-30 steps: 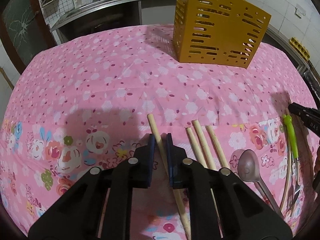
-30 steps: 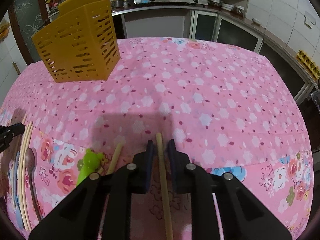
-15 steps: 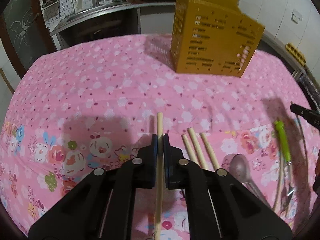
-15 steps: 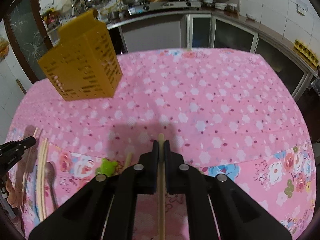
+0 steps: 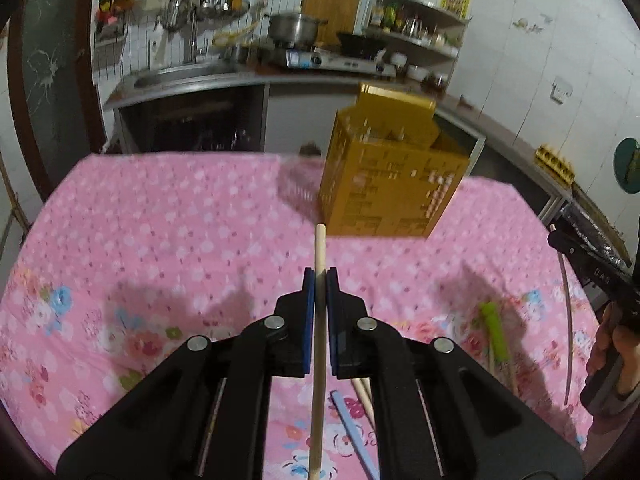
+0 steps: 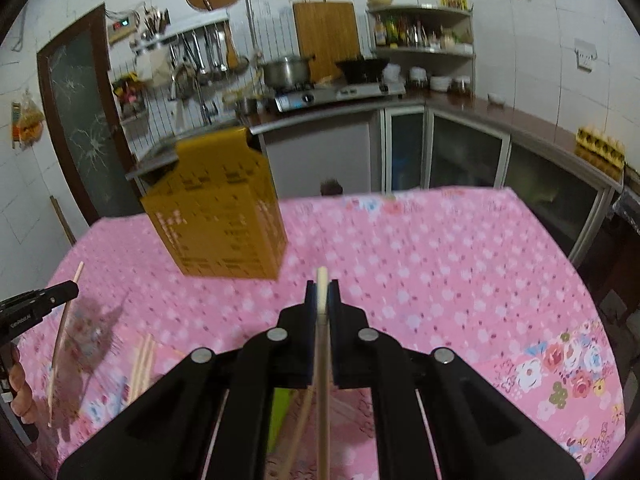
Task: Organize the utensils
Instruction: 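Lift both held chopsticks and carry them above the yellow holder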
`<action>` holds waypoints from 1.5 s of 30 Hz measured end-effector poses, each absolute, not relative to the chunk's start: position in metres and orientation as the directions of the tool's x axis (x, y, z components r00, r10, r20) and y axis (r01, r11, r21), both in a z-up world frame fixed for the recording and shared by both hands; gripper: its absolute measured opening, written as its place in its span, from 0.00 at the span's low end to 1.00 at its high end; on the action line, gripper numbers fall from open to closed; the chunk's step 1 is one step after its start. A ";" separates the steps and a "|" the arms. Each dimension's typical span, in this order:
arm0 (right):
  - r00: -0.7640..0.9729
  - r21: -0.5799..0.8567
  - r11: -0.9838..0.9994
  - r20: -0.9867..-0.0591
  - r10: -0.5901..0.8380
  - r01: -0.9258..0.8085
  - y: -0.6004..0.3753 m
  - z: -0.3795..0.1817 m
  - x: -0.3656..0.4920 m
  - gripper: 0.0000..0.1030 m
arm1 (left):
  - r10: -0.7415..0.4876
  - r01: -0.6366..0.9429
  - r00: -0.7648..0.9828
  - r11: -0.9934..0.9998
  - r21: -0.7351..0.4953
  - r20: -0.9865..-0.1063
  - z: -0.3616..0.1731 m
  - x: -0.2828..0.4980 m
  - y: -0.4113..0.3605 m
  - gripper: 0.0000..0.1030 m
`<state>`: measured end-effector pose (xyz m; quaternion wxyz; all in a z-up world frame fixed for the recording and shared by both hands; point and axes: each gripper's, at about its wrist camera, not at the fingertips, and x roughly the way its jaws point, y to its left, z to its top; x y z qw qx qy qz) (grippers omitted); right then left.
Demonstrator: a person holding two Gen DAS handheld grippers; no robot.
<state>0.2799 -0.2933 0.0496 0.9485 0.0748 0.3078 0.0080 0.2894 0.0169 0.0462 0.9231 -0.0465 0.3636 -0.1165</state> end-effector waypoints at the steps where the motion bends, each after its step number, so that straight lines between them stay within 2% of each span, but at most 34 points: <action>1: 0.819 0.148 0.988 -0.571 0.061 0.030 -0.292 0.054 0.278 0.06 | -0.260 0.187 0.714 0.966 -0.180 -0.650 0.051 0.289 0.018 0.04; 7: 0.863 0.165 0.986 -0.501 0.068 0.018 -0.286 0.076 0.267 0.06 | -0.285 0.206 0.770 0.958 -0.200 -0.570 0.074 0.280 0.022 0.04; 14: 0.912 0.198 0.980 -0.400 0.089 -0.009 -0.279 0.094 0.268 0.06 | -0.260 0.197 0.831 0.964 -0.176 -0.493 0.097 0.283 0.016 0.04; 18: 0.937 0.213 0.976 -0.334 0.102 -0.031 -0.274 0.103 0.276 0.06 | -0.253 0.206 0.888 0.965 -0.160 -0.384 0.119 0.284 0.014 0.04; 22: 0.967 0.243 0.968 -0.228 0.117 -0.060 -0.268 0.117 0.288 0.06 | -0.265 0.228 0.925 0.960 -0.159 -0.273 0.138 0.291 0.010 0.04; 25: 0.985 0.244 0.967 -0.128 0.112 -0.078 -0.264 0.130 0.296 0.06 | -0.283 0.252 0.937 0.954 -0.162 -0.204 0.151 0.302 0.000 0.04; 33: 0.987 0.271 0.949 0.048 0.151 -0.159 -0.250 0.155 0.336 0.06 | -0.308 0.296 0.950 0.937 -0.183 -0.041 0.179 0.333 -0.025 0.04; 39: 0.983 0.235 0.956 0.084 0.162 -0.178 -0.239 0.159 0.375 0.06 | -0.292 0.286 0.956 0.948 -0.141 -0.025 0.183 0.366 -0.046 0.04; 45: 0.984 0.220 0.960 0.077 0.162 -0.175 -0.230 0.164 0.401 0.06 | -0.300 0.287 0.952 0.944 -0.165 -0.060 0.179 0.399 -0.046 0.04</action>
